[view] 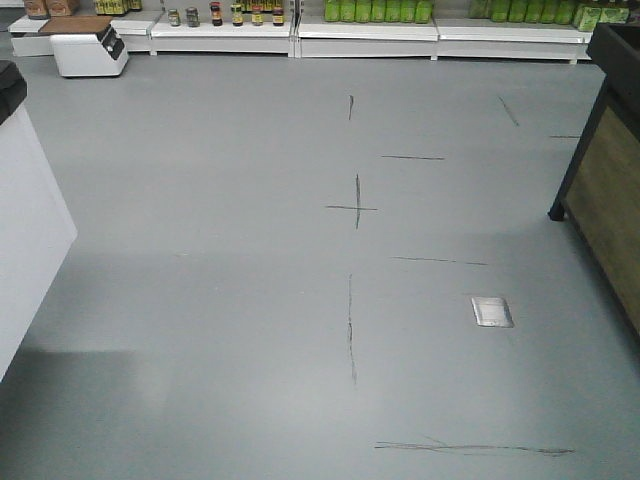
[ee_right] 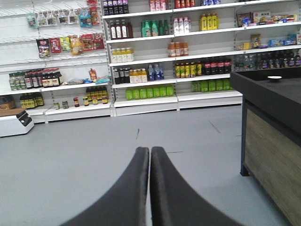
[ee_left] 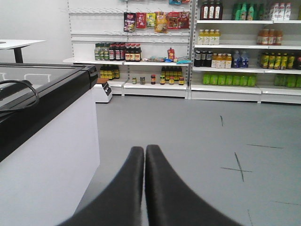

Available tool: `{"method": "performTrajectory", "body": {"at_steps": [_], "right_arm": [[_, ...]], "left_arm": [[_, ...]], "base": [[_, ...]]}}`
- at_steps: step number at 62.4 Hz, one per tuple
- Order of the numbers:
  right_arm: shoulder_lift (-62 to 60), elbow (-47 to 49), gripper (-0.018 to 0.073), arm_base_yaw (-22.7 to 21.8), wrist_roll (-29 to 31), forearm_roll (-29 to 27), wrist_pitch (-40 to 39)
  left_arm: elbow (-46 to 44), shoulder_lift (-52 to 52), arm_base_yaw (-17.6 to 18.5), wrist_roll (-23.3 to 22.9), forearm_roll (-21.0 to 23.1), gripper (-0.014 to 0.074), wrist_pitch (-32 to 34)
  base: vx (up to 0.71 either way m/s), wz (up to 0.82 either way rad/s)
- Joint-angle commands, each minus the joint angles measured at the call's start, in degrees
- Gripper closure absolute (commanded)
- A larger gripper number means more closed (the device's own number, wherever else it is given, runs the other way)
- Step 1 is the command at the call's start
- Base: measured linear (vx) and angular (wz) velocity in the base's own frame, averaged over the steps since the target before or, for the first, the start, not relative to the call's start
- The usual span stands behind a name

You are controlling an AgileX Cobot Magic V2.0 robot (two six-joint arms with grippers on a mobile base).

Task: Pick three apples into basket with both arms
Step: 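Drive the base across the floor toward the black fruit table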

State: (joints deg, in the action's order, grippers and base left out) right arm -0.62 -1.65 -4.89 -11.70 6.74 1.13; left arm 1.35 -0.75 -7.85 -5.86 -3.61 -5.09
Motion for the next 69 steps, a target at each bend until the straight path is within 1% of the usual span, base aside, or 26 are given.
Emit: {"method": "performTrajectory", "body": {"at_steps": [1,69], "right_arm": [[-0.63,-0.80,0.0564,-0.32,0.63,0.34,-3.95],[-0.63,-0.80,0.0564,-0.32,0.63,0.34,-3.88]], "left_arm": [[1.36,-0.78,-0.12,-0.31,0.07,0.0603,3.90],[1.36,-0.78,-0.12,-0.31,0.07,0.0603,3.90]], "base": [[0.15,0.14],[0.21,0.02]]}}
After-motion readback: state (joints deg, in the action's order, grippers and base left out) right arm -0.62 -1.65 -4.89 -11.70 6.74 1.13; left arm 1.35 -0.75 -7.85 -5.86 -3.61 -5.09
